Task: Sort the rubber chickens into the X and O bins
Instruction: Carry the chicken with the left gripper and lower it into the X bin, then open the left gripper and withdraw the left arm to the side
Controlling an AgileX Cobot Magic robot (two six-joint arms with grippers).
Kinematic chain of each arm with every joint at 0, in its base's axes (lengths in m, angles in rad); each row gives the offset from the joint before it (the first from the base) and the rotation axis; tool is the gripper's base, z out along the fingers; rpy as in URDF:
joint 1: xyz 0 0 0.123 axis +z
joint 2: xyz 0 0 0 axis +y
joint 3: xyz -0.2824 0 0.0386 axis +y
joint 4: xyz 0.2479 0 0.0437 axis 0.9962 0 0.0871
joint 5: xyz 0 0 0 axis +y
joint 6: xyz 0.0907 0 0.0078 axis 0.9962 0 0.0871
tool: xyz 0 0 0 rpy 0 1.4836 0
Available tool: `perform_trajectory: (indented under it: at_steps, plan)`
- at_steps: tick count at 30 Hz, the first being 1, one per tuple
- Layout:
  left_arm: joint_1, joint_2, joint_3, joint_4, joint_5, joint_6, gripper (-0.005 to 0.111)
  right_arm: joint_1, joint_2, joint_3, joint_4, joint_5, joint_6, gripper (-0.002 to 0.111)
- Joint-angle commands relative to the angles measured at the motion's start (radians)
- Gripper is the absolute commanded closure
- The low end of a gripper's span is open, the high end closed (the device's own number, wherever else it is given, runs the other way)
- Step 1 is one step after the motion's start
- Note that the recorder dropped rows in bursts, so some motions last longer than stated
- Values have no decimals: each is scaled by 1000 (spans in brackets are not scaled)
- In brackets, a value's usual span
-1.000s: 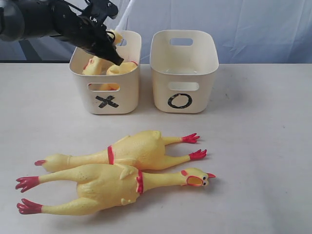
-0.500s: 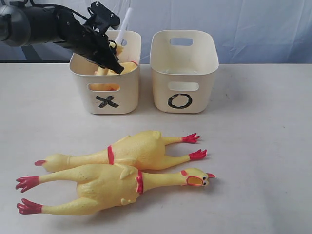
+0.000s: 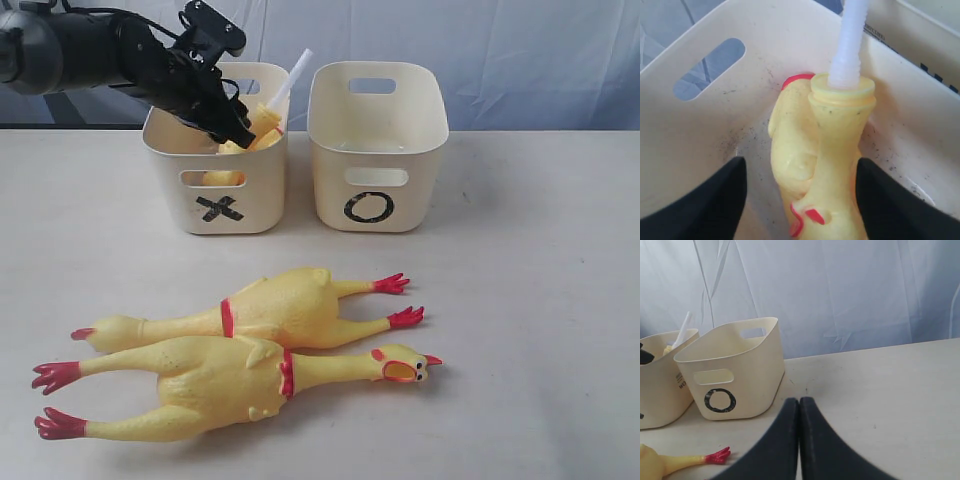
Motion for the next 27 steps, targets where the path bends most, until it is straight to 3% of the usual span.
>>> perform_trajectory:
  at_steps: [1, 15, 18, 23, 24, 27]
  plan:
    - [1, -3, -4, 7, -2, -10, 43, 4, -6, 8, -1, -9, -2, 108]
    - [1, -195, -4, 33, 108, -45, 46, 4, -6, 8, -1, -9, -2, 108]
    - [1, -253, -4, 33, 188, -49, 61, 4, -6, 8, -1, -11, -2, 108]
    - [1, -328, -4, 33, 377, -55, 103, 4, -6, 8, -1, -11, -2, 108]
    - [1, -339, -4, 33, 413, -61, 107, 4, -6, 8, -1, -11, -2, 108]
    - [1, -371, -4, 33, 504, -89, 104, 4, -6, 8, -1, -11, -2, 108]
